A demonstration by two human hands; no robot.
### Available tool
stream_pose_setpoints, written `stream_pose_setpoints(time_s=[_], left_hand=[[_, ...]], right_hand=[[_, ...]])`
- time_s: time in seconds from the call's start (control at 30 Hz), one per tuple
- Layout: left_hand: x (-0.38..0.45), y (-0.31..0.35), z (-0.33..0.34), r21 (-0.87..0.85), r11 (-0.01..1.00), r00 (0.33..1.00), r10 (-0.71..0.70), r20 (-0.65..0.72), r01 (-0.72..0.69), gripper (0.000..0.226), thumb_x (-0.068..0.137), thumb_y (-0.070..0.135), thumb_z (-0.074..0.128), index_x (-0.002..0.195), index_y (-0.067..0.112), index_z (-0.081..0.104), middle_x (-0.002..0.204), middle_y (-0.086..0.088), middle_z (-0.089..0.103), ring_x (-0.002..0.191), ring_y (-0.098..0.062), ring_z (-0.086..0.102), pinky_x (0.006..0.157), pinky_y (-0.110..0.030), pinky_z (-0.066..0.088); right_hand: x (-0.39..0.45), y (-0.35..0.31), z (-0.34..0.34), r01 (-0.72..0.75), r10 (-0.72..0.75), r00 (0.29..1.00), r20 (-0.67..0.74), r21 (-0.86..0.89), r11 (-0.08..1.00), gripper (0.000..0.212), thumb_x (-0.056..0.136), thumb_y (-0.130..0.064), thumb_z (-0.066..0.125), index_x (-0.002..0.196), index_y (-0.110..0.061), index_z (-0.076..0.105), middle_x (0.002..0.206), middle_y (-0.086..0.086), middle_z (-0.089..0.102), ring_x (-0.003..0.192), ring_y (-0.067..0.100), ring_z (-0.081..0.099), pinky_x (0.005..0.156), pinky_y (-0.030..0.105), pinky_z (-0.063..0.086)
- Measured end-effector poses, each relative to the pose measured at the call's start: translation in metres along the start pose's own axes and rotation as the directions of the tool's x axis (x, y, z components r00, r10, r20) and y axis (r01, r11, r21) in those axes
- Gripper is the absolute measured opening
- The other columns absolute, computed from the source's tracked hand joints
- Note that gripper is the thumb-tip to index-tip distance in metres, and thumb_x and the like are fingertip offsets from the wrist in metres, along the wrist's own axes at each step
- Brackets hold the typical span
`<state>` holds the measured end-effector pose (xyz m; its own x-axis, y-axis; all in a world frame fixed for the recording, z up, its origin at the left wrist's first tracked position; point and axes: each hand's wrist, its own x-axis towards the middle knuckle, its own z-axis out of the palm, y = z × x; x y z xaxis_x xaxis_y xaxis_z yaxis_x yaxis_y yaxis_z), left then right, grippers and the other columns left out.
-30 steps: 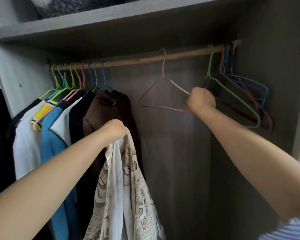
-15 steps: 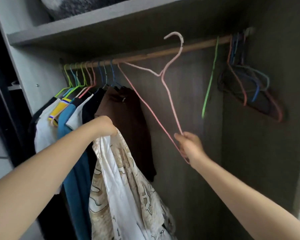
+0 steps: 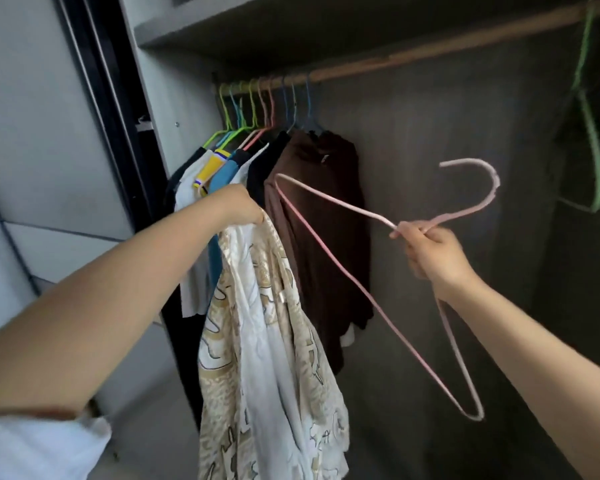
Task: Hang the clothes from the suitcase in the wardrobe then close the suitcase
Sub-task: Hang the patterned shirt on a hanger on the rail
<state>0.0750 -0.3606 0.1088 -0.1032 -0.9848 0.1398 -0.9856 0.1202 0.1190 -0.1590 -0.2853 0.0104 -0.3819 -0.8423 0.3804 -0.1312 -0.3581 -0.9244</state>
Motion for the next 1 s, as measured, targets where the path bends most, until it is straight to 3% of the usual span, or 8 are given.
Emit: stream_pose_setpoints(time_s=[0.1, 0.23, 0.3, 0.43, 0.53, 0.67, 0.8, 1.0], left_hand=[[-0.005, -0.029, 0.001, 0.009, 0.998, 0.998, -0.060, -0.035, 0.060, 0.033, 0.088, 0.019, 0.050, 0.060, 0.007, 0.036, 0.066, -0.005, 0.038, 0.058, -0.017, 0.039, 0.046, -0.025, 0.027], [-0.006, -0.054, 0.000, -0.037, 0.990, 0.987, -0.140, -0.077, 0.138, 0.030, 0.086, 0.015, 0.051, 0.061, 0.006, 0.038, 0.066, -0.005, 0.039, 0.055, -0.016, 0.038, 0.044, -0.025, 0.026], [-0.007, -0.055, -0.005, -0.019, 0.991, 0.986, -0.134, -0.100, 0.133, 0.031, 0.087, 0.015, 0.050, 0.059, 0.004, 0.040, 0.067, -0.007, 0.041, 0.055, -0.016, 0.038, 0.046, -0.025, 0.028], [-0.017, -0.067, -0.022, 0.020, 0.984, 0.981, -0.174, -0.082, 0.176, 0.035, 0.093, 0.018, 0.046, 0.060, 0.008, 0.038, 0.063, -0.004, 0.036, 0.053, -0.014, 0.032, 0.047, -0.022, 0.029], [-0.019, -0.086, -0.031, 0.000, 0.974, 0.963, -0.222, -0.155, 0.225, 0.038, 0.090, 0.016, 0.052, 0.055, 0.010, 0.040, 0.058, -0.004, 0.037, 0.050, -0.012, 0.033, 0.044, -0.023, 0.028], [-0.029, -0.088, -0.035, 0.048, 0.963, 0.947, -0.251, -0.199, 0.265, 0.038, 0.087, 0.017, 0.055, 0.053, 0.006, 0.041, 0.055, -0.006, 0.040, 0.050, -0.019, 0.040, 0.035, -0.021, 0.031], [-0.037, -0.088, -0.033, 0.114, 0.965, 0.956, -0.211, -0.205, 0.237, 0.037, 0.085, 0.018, 0.056, 0.053, 0.007, 0.041, 0.057, -0.006, 0.040, 0.053, -0.021, 0.041, 0.043, -0.024, 0.029], [-0.043, -0.077, -0.032, 0.066, 0.988, 0.958, -0.120, -0.260, 0.141, 0.032, 0.083, 0.017, 0.055, 0.056, 0.009, 0.040, 0.060, -0.004, 0.040, 0.054, -0.017, 0.039, 0.047, -0.024, 0.028]], right_hand=[[0.000, -0.004, 0.000, 0.058, -0.061, 0.998, 0.012, 0.159, 0.986, 0.039, 0.096, -0.007, 0.038, 0.060, -0.013, 0.054, 0.028, -0.002, 0.030, 0.024, 0.000, 0.023, 0.030, 0.010, 0.016], [0.006, -0.009, 0.006, -0.011, -0.020, 0.997, 0.069, 0.423, 0.906, 0.066, 0.095, -0.005, 0.030, 0.034, -0.013, 0.053, 0.028, -0.010, 0.024, 0.024, -0.001, 0.017, 0.038, 0.004, 0.011], [0.011, -0.016, 0.014, -0.035, -0.034, 0.986, 0.166, 0.392, 0.919, 0.066, 0.094, -0.005, 0.031, 0.032, -0.013, 0.053, 0.028, -0.011, 0.023, 0.024, 0.000, 0.016, 0.040, 0.003, 0.013], [0.020, -0.024, 0.026, 0.088, -0.162, 0.930, 0.329, 0.229, 0.969, 0.042, 0.077, -0.016, 0.043, 0.037, -0.014, 0.056, 0.030, -0.009, 0.025, 0.026, 0.001, 0.018, 0.037, 0.005, 0.016], [0.028, -0.031, 0.026, 0.121, -0.181, 0.887, 0.426, 0.163, 0.979, 0.048, 0.086, -0.015, 0.042, 0.040, -0.013, 0.059, 0.031, -0.011, 0.025, 0.028, 0.001, 0.018, 0.037, 0.006, 0.015], [0.035, -0.045, 0.032, 0.135, -0.144, 0.861, 0.487, 0.054, 0.989, 0.058, 0.096, -0.007, 0.034, 0.044, -0.012, 0.057, 0.031, -0.009, 0.024, 0.028, 0.000, 0.017, 0.036, 0.007, 0.013], [0.031, -0.053, 0.054, 0.251, -0.174, 0.828, 0.532, -0.074, 0.965, 0.041, 0.097, -0.009, 0.039, 0.057, -0.005, 0.048, 0.026, -0.003, 0.026, 0.024, 0.001, 0.020, 0.030, 0.009, 0.015], [0.009, -0.070, 0.095, 0.242, -0.158, 0.777, 0.609, -0.057, 0.969, 0.041, 0.095, -0.011, 0.044, 0.055, -0.006, 0.048, 0.027, -0.006, 0.027, 0.025, 0.002, 0.019, 0.029, 0.010, 0.014]])
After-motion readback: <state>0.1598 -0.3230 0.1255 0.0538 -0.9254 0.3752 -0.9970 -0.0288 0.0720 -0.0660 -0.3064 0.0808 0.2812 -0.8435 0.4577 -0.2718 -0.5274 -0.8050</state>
